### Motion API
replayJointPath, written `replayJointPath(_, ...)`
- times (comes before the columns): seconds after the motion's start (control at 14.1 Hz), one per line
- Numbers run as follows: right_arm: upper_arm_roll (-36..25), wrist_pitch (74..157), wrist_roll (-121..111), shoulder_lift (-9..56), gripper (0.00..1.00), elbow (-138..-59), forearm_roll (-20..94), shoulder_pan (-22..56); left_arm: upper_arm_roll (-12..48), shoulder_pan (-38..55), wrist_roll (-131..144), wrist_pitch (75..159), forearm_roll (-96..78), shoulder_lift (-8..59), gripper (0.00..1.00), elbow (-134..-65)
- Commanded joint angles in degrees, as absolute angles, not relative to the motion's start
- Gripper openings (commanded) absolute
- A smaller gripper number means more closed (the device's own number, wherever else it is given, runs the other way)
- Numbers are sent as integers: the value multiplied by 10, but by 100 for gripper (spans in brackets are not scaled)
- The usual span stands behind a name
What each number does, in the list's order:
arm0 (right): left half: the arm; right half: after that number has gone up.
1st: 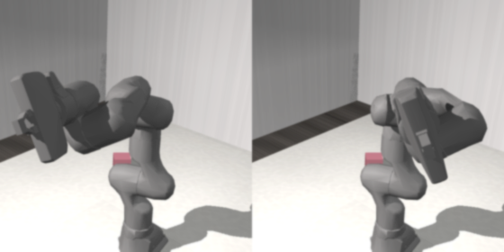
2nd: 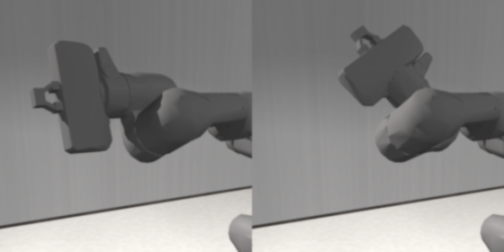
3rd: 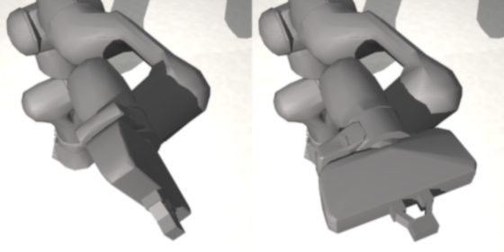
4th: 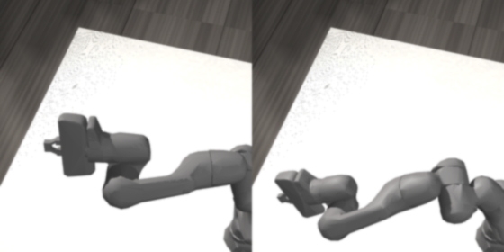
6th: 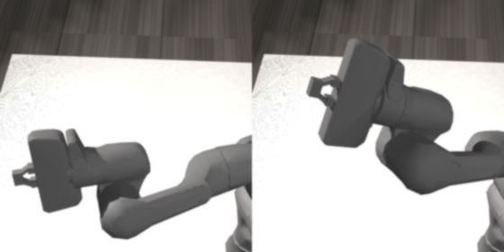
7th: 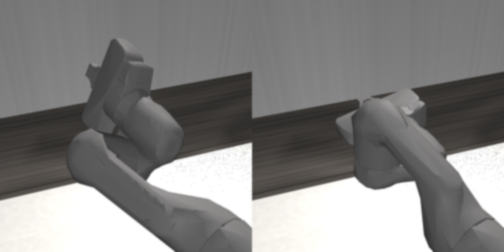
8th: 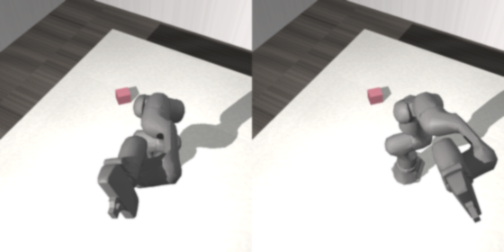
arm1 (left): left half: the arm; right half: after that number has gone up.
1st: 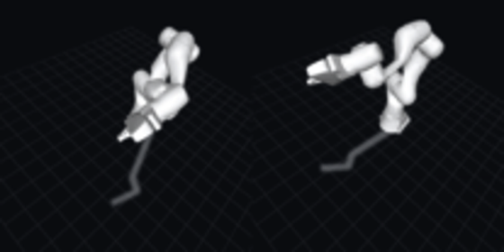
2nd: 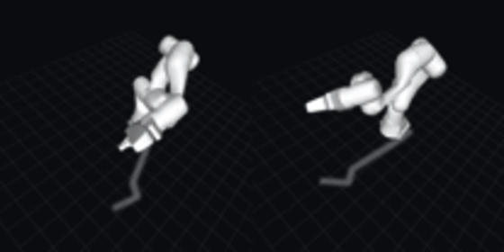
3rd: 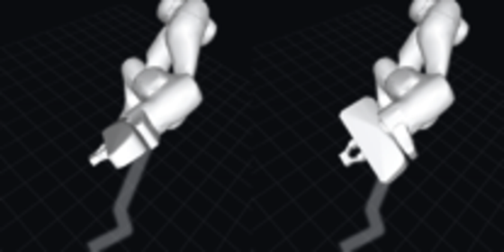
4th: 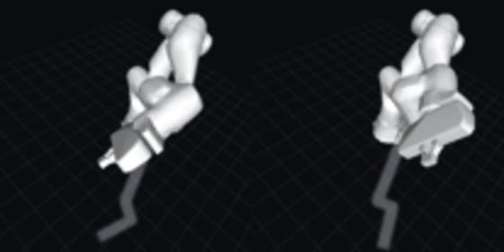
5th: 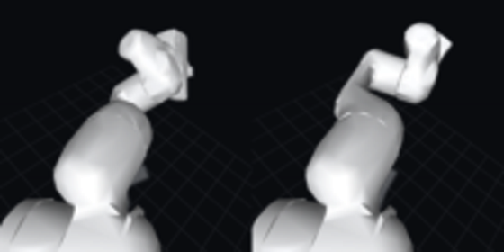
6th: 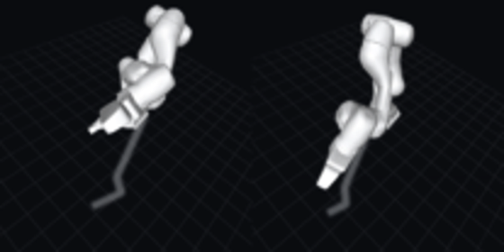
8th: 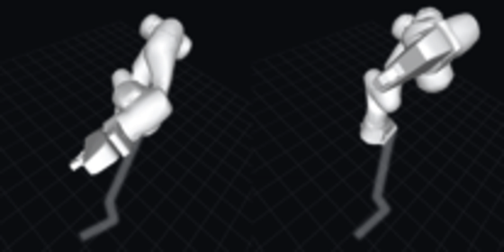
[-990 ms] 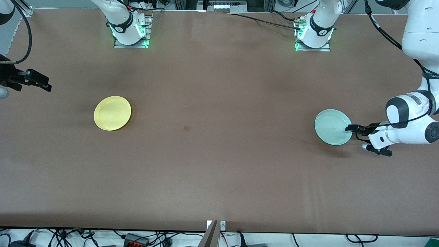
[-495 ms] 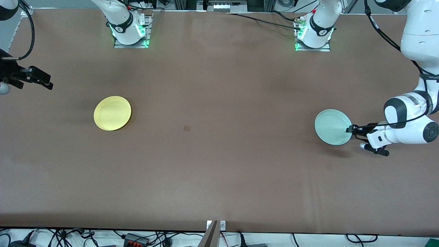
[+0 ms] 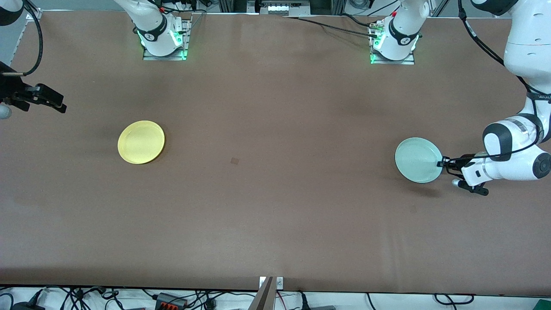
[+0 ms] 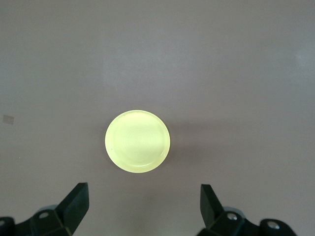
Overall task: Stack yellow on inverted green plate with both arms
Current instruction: 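Grasp the green plate rim with the left gripper and lift it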
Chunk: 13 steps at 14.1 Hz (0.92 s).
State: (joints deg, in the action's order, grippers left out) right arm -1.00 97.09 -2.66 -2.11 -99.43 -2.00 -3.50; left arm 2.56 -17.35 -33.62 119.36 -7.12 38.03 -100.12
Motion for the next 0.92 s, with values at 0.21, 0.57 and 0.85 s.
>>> replayJointPath(0.21, -8, 971, -23, -30, 100, -996, -20, -35, 28, -142, -337, 1125, -74, 305, 1, -971)
replayJointPath(0.57, -7, 969, -25, -29, 100, -993, -19, -34, 30, -63, -236, 1019, 7, 285, 1, -873)
replayJointPath(0.85, -7, 968, -25, -30, 100, -994, -19, -35, 31, 30, -80, 930, 87, 285, 1, -803)
